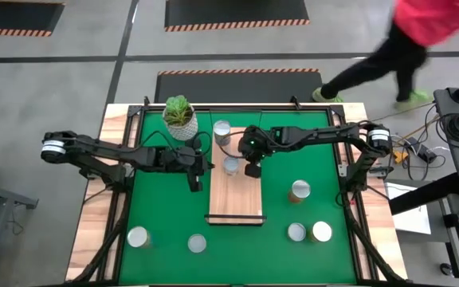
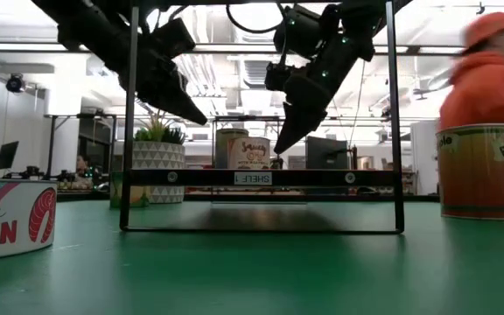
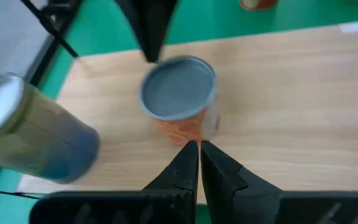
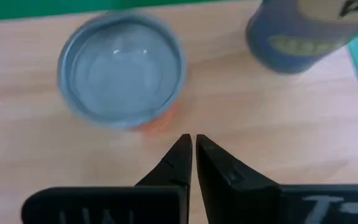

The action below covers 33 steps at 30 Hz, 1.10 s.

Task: Pick and place cans onto a shelf
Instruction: Put the canned spaghetti sauce on the shelf

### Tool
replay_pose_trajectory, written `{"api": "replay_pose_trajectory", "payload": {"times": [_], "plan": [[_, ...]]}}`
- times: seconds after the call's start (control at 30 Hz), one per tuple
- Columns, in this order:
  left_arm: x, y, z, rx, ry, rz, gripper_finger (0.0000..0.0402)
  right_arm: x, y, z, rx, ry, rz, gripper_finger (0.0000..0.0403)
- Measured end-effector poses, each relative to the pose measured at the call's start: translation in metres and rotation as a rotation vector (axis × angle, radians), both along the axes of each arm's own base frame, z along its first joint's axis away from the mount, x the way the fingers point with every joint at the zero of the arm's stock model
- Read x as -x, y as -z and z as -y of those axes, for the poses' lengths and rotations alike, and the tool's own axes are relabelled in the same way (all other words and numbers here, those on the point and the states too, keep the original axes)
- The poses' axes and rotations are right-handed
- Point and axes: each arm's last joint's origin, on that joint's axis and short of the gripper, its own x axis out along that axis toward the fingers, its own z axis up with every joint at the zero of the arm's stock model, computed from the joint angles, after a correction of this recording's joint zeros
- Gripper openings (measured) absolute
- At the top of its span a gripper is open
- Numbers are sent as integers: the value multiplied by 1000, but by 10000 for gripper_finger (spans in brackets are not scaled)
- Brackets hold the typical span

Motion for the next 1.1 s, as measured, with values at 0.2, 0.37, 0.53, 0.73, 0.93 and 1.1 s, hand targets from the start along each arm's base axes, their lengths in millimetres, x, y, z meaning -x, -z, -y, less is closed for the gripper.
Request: {"api": "replay_pose_trajectory", "payload": {"times": [0.2,0.37,0.53,0.73,0.93,1.1], "plan": [[-12,17,-2,1,-4,-25,0,-4,3,3,12,-6,111,13],[-21,29,-7,0,-20,-18,0,-1,12,2,1,1,106,13],[-30,30,-11,-18,-52,34,0,4,24,-5,-70,-4,87,13],[-28,30,-21,-92,-171,30,0,2,26,-23,-94,-43,78,13],[-25,32,-23,-115,-209,-17,0,0,22,-38,-90,-81,57,13],[-16,34,-21,-79,-188,-100,0,4,22,-32,15,-23,2,13]]}}
